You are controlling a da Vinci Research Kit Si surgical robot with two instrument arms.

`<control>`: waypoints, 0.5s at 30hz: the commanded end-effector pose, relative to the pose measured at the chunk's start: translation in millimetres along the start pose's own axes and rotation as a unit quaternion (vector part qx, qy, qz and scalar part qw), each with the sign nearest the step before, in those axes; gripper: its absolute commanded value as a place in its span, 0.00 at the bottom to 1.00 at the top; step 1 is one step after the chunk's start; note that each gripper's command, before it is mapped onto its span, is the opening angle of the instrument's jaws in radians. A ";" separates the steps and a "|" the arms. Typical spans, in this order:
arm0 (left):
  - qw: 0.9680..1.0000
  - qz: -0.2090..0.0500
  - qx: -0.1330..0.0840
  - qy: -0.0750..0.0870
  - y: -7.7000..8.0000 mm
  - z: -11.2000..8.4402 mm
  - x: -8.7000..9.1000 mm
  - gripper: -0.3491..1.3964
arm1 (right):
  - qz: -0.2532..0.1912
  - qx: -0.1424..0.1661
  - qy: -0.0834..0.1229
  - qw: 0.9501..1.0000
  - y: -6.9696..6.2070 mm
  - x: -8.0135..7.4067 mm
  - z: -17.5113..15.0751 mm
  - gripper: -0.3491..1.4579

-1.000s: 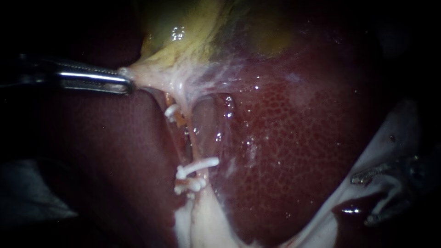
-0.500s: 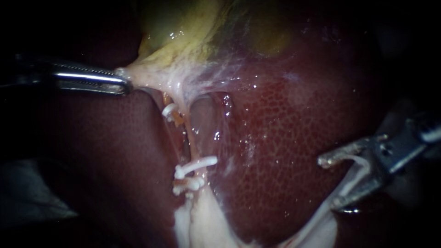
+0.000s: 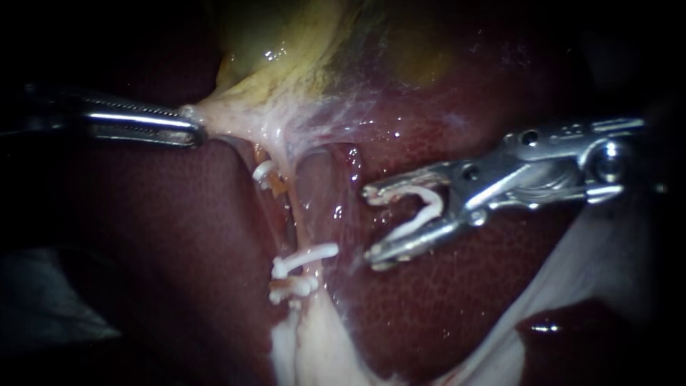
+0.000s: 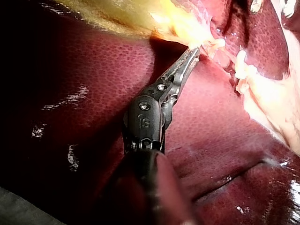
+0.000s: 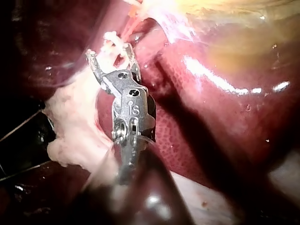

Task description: Clipping second clip right tube

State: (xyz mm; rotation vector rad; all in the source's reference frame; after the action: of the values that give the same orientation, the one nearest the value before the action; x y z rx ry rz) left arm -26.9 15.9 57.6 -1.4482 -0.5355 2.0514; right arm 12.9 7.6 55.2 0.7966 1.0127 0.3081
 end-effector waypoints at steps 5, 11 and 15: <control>1.000 0.000 0.000 0.000 0.0 0.0 0.0 0.00 | 0.019 -0.009 0.000 1.000 2.4 -1.8 3.1 0.46; 1.000 0.000 0.001 0.000 0.0 0.1 -0.1 0.00 | 0.040 -0.009 -0.003 0.999 4.8 -4.7 6.2 0.46; 1.000 0.000 0.001 0.000 0.0 0.1 -0.1 0.00 | 0.048 -0.002 -0.010 0.999 5.8 -6.4 7.8 0.46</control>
State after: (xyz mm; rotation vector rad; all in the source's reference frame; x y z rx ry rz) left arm -27.0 15.8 57.7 -1.4478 -0.5341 2.0515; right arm 17.0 4.2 66.1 0.8524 0.9530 0.3861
